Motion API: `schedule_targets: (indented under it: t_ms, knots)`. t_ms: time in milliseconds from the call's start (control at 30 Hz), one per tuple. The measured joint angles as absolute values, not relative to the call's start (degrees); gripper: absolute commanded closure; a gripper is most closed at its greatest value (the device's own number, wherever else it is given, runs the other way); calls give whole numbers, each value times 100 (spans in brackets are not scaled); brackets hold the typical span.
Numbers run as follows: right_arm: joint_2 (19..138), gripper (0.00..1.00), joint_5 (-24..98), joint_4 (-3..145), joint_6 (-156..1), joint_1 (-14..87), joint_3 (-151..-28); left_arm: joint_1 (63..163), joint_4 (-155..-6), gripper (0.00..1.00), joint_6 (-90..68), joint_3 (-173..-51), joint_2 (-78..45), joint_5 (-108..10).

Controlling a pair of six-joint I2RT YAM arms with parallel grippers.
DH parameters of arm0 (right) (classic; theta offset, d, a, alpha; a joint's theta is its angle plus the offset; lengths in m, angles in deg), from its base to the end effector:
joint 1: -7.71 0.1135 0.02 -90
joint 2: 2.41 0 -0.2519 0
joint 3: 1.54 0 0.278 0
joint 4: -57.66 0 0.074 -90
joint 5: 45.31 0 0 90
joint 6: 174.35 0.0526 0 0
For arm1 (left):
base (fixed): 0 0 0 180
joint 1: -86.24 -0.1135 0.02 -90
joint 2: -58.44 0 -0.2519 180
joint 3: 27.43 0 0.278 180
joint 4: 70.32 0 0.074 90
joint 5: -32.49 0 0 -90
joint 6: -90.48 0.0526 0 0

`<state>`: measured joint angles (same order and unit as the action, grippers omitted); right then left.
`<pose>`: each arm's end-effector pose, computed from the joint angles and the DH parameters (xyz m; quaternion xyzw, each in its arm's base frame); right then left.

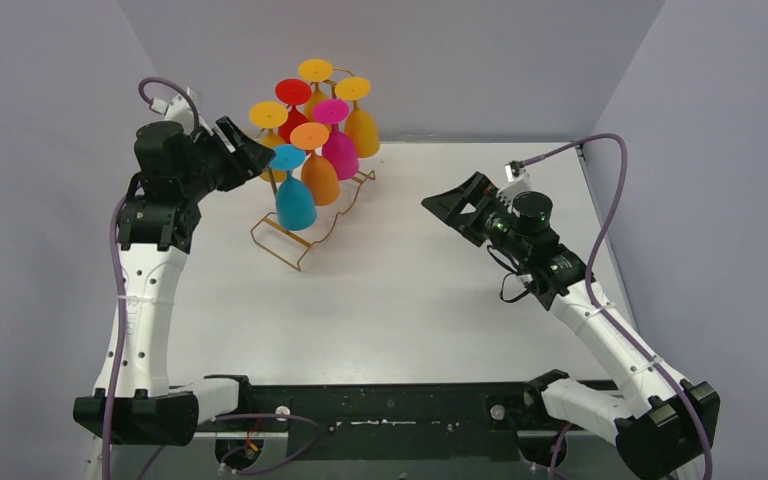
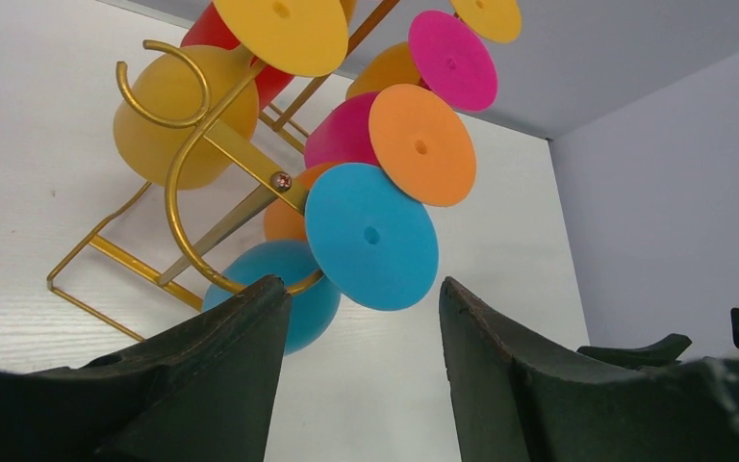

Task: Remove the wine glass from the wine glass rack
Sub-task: Pick up the wine glass from the wine rack.

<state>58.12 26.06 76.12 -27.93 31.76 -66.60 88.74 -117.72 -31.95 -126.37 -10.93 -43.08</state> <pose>0.2611 0.1349 0.3250 0.1209 0.7742 0.4901 0.3818 0.2911 -0.0258 0.4482 -0.1356 0.7937 -0.2722 0.5269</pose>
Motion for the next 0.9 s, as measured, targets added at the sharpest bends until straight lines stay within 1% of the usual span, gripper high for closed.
schedule_targets:
  t_ms: [133, 333, 633, 900]
  knots:
    - [5815, 5, 2676, 7610, -2793, 3176, -6655, 8874, -11571, 49, -3215, -12584, -1221, -4181]
    - [5793, 6, 2763, 7577, -2795, 3176, -6496, 8868, -11295, 50, -3236, -12313, -1300, -4174]
    - [5622, 6, 2890, 7575, -2797, 3176, -6411, 8868, -10893, 57, -3346, -12136, -1396, -4089]
    - [5587, 6, 2995, 7573, -2795, 3176, -6323, 8866, -10609, 59, -3385, -11996, -1416, -4061]
